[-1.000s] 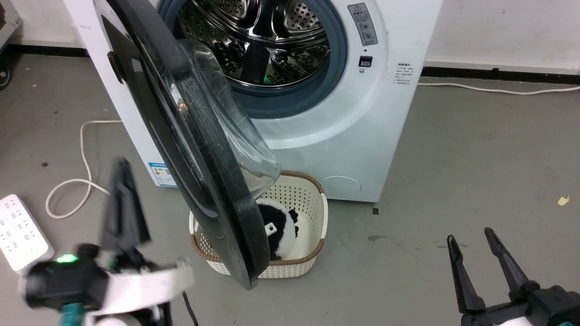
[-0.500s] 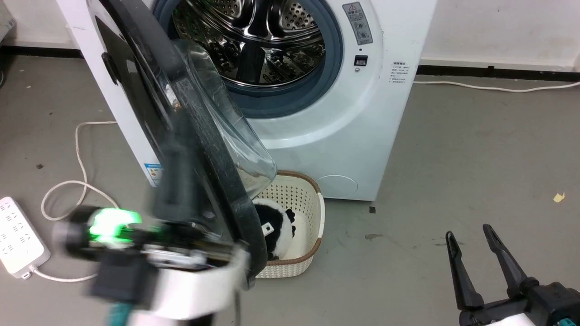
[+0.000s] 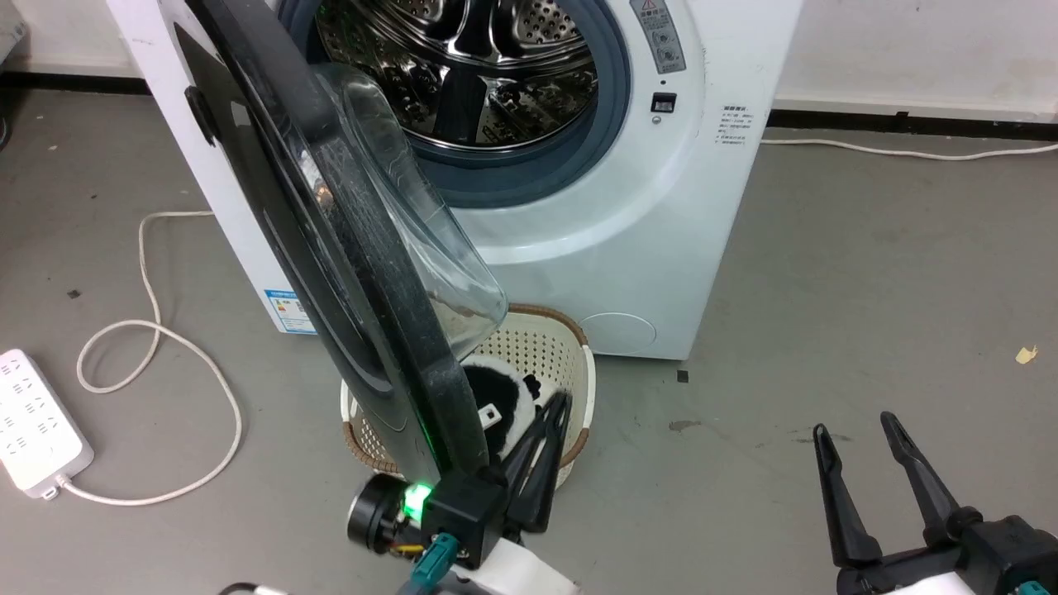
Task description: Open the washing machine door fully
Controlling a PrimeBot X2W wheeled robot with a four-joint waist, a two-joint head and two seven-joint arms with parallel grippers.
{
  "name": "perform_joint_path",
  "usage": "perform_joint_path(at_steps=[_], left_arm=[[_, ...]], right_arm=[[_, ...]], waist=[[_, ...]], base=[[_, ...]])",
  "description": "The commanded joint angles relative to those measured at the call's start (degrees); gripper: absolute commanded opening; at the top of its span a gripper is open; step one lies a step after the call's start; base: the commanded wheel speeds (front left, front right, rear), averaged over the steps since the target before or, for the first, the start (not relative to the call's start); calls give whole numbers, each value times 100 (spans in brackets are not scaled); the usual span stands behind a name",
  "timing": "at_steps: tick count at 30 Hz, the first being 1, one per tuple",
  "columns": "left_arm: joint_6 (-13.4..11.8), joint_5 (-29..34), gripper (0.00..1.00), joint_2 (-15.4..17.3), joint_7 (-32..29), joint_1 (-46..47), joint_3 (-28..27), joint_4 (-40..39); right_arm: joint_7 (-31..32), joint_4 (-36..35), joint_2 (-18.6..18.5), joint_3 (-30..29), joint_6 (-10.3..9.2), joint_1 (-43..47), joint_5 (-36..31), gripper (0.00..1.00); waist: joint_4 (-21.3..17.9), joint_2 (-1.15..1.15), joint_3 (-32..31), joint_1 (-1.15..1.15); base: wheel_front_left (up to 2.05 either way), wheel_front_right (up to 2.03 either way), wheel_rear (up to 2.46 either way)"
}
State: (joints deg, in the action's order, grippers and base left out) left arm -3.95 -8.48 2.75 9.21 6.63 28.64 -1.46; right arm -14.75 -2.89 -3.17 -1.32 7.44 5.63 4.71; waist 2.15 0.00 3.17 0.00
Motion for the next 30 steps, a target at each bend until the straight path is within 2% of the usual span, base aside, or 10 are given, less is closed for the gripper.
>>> perform_joint_path(at_steps=[1, 7, 14, 20, 30], left_arm=[[-79, -118, 0, 13, 42, -36, -7, 227], [-288, -371, 0, 18, 277, 135, -291, 1039], [-319, -430, 0, 132, 446, 169, -472, 1335], [-369, -479, 0, 190, 506, -39, -529, 1310], [-517, -595, 0, 387, 426, -134, -773, 1116]], right_arm=[[-25, -5, 29, 9, 5, -54, 37, 100], [-25, 15, 29, 41, 5, -56, 45, 100], [-25, 56, 29, 47, 5, 3, 44, 100], [-25, 70, 29, 51, 5, 84, 84, 100], [-25, 108, 29, 149, 5, 149, 101, 100]], waist=[[11, 0, 15, 0], [68, 0, 74, 0], [351, 0, 19, 0], [864, 0, -80, 0], [1948, 0, -144, 0]], base=[[0, 0, 0], [0, 0, 0], [0, 0, 0], [0, 0, 0], [0, 0, 0]])
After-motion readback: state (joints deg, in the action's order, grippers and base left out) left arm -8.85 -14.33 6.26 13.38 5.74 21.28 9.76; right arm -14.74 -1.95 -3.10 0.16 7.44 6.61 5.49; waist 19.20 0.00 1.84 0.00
